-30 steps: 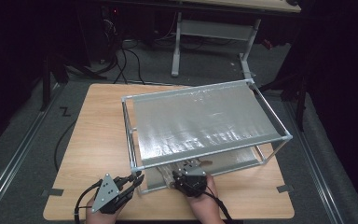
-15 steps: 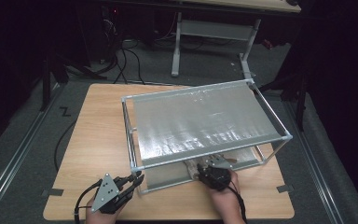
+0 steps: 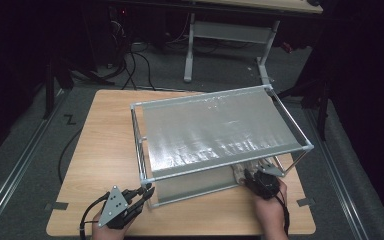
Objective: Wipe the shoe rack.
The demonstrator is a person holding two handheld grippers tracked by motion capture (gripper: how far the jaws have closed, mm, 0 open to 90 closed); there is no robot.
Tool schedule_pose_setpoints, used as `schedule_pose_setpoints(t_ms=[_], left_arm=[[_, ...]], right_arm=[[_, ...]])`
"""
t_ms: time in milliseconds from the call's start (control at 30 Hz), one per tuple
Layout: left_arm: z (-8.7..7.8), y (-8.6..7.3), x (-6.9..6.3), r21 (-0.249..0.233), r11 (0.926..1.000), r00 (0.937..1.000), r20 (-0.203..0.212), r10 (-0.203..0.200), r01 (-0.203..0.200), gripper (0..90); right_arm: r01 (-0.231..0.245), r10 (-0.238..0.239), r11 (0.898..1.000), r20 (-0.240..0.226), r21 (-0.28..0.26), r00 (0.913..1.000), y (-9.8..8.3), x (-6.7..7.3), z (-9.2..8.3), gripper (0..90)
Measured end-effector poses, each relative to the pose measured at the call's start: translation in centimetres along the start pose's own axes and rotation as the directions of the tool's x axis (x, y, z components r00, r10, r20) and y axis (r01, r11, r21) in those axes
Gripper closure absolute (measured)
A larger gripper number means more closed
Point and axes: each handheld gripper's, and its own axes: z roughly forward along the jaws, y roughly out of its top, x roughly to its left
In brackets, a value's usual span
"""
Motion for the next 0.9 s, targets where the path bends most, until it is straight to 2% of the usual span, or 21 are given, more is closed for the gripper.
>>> schedule_pose_setpoints(t_ms=[133, 167, 233, 333, 467, 700, 800, 900], left_arm=[[0.0, 0.0, 0.0, 0.001, 1.0000, 1.0000, 0.000, -0.001, 0.001, 80.0], [0.0, 0.0, 0.0, 0.000, 1.0000, 1.0000, 0.001, -0.001, 0.001, 80.0], [0.0, 0.0, 0.0, -0.001, 1.0000, 1.0000, 0.003, -0.002, 0.002, 80.0], [0.0, 0.0, 0.0, 0.000, 1.0000, 1.0000, 0.004, -0.004, 0.004, 80.0], [0.0, 0.0, 0.0, -0.001, 1.0000, 1.0000, 0.005, -0.005, 0.005, 80.1], [0.0, 0.0, 0.1, 0.000, 1.0000, 1.0000, 0.007, -0.007, 0.007, 80.1], [0.0, 0.0, 0.1, -0.001, 1.0000, 0.9999, 0.008, -0.009, 0.009, 80.1], [0.0, 0.0, 0.1, 0.000, 1.0000, 0.9999, 0.012, -0.009, 0.009, 80.2]], right_arm=[[-0.025, 0.025, 1.000, 0.036, 0.001, 0.9991, -0.2, -1.4, 0.0, 46.4], [-0.014, 0.014, 1.000, 0.046, -0.001, 0.9988, -0.2, -1.9, 0.0, 46.3], [-0.022, 0.021, 1.000, 0.063, 0.000, 0.9978, -0.3, -2.5, -0.1, 46.5], [-0.025, 0.024, 1.000, 0.105, 0.003, 0.9942, -0.3, -3.3, -0.2, 47.3], [-0.054, 0.053, 0.999, 0.126, -0.001, 0.9906, -0.3, -3.9, -0.3, 50.1], [-0.045, 0.050, 0.998, 0.131, -0.040, 0.9901, 0.1, -3.7, -0.7, 57.2], [-0.058, 0.062, 0.998, 0.117, -0.034, 0.9912, 0.0, -3.9, -0.5, 56.8], [-0.089, 0.090, 0.996, 0.079, -0.013, 0.9928, -0.3, -4.2, 0.0, 53.8]])
